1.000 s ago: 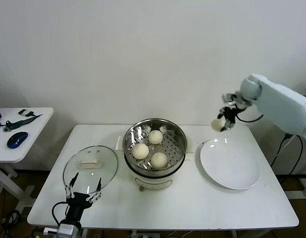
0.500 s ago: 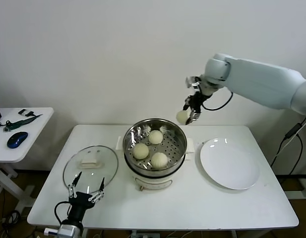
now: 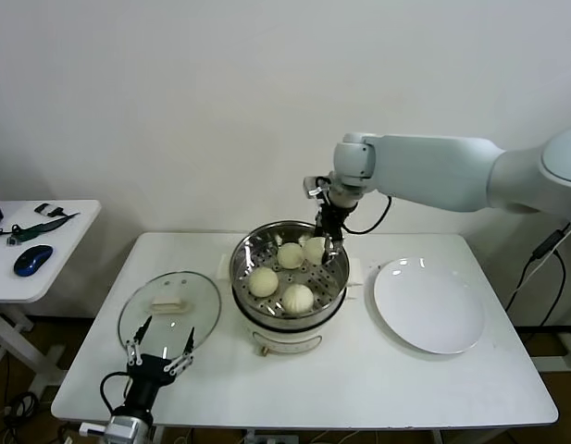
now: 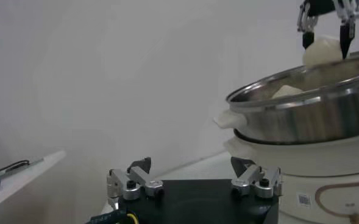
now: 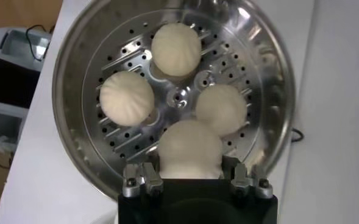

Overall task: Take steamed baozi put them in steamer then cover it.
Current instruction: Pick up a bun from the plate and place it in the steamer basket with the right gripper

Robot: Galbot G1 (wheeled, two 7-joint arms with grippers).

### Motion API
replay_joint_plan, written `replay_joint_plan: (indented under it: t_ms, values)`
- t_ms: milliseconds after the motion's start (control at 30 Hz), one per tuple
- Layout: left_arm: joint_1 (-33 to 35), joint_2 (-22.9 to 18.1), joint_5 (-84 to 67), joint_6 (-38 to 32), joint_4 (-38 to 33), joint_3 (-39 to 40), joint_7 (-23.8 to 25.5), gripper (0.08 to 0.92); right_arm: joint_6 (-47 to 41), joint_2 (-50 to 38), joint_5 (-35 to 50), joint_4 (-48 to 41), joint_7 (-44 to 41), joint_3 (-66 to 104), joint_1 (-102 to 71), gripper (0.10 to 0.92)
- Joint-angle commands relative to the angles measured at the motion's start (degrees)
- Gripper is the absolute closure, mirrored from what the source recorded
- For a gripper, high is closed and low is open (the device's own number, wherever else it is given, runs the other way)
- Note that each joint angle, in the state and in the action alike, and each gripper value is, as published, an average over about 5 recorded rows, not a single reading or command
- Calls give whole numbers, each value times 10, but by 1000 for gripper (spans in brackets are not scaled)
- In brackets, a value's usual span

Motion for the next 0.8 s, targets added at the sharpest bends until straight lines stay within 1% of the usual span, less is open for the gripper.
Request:
replay_joint_plan:
  t_ms: [33, 267, 467, 667, 800]
  values:
    - [1, -2, -4, -1, 0, 0, 0, 177, -9, 28, 13, -19, 30, -21, -53, 372]
    - [-1, -1, -4, -2, 5, -1, 0, 177, -7, 33, 1, -37, 30, -14, -67, 370]
    - [-3, 1, -5, -1, 5, -2, 0, 177, -8, 30, -7, -33, 36, -12, -71, 352]
    - [-4, 2, -4, -1, 5, -1, 0, 177, -7, 24, -8, -24, 32, -2, -59, 228]
    - [-5, 2, -4, 0, 3, -1, 0, 177, -4, 9, -4, -6, 22, 4, -40, 205]
